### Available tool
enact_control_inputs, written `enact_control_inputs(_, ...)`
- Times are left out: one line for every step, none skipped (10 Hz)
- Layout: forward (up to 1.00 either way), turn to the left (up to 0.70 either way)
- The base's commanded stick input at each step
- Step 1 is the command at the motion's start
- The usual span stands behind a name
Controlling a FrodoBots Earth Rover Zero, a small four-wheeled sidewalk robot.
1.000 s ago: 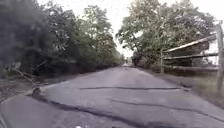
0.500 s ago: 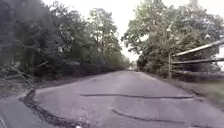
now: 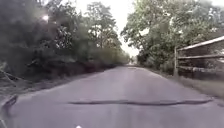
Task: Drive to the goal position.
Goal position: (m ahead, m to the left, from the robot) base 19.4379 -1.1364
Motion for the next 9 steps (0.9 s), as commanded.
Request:
enact_control_inputs(1.0,0.0)
enact_control_inputs(1.0,0.0)
enact_control_inputs(1.0,0.0)
enact_control_inputs(1.0,0.0)
enact_control_inputs(1.0,0.0)
enact_control_inputs(1.0,0.0)
enact_control_inputs(1.0,0.0)
enact_control_inputs(1.0,0.0)
enact_control_inputs(1.0,0.0)
